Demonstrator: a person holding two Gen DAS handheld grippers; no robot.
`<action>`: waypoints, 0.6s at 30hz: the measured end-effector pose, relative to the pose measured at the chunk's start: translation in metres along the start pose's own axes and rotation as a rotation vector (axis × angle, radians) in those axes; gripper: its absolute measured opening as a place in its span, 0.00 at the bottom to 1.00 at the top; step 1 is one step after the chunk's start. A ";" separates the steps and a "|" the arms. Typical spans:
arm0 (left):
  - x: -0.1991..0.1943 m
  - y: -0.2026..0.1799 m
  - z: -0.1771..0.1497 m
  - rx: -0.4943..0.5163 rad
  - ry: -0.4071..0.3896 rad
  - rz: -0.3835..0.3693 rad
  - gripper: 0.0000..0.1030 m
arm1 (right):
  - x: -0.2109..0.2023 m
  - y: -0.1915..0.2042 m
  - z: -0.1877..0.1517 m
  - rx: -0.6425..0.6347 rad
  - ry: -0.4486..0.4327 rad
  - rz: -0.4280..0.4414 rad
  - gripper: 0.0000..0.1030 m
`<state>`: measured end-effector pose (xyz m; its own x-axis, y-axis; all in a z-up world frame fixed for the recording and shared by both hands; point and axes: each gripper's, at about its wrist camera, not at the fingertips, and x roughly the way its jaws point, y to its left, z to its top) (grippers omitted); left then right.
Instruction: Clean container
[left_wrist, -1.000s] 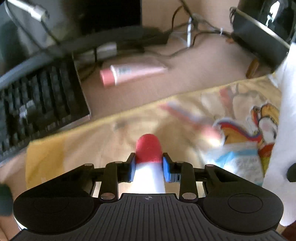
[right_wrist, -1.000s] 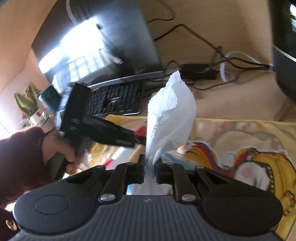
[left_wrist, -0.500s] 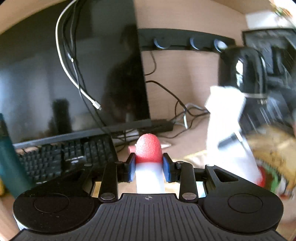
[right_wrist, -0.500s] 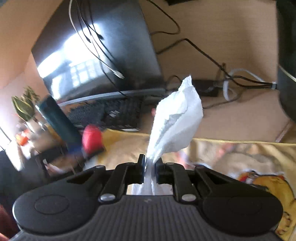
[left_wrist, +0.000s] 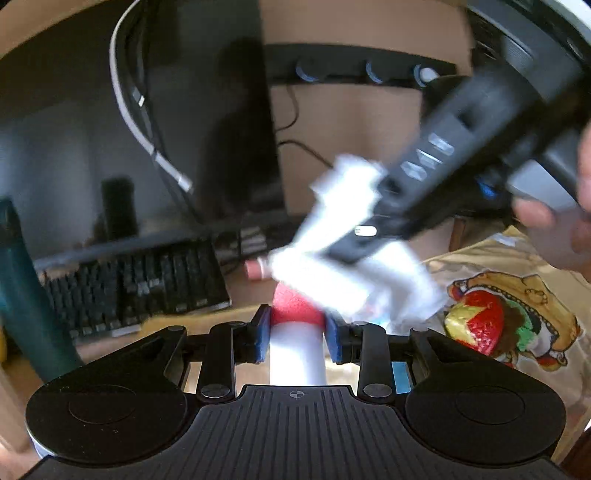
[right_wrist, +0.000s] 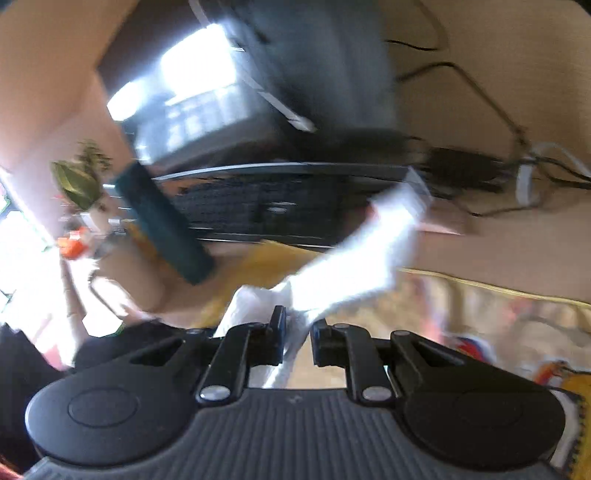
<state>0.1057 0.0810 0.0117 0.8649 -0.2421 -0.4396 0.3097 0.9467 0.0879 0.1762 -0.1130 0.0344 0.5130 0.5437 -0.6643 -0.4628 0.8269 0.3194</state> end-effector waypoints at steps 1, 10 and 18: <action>0.004 0.004 0.000 -0.032 0.015 -0.007 0.33 | -0.001 -0.004 -0.002 0.001 0.005 -0.032 0.15; 0.041 0.062 0.011 -0.390 0.204 -0.079 0.65 | -0.017 -0.010 -0.028 0.004 0.040 -0.017 0.15; 0.055 0.048 0.002 -0.207 0.524 -0.082 0.90 | -0.020 -0.003 -0.052 0.005 0.064 0.032 0.16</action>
<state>0.1691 0.1122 -0.0063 0.5136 -0.2286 -0.8270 0.2377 0.9640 -0.1188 0.1302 -0.1341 0.0117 0.4506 0.5596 -0.6956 -0.4744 0.8101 0.3444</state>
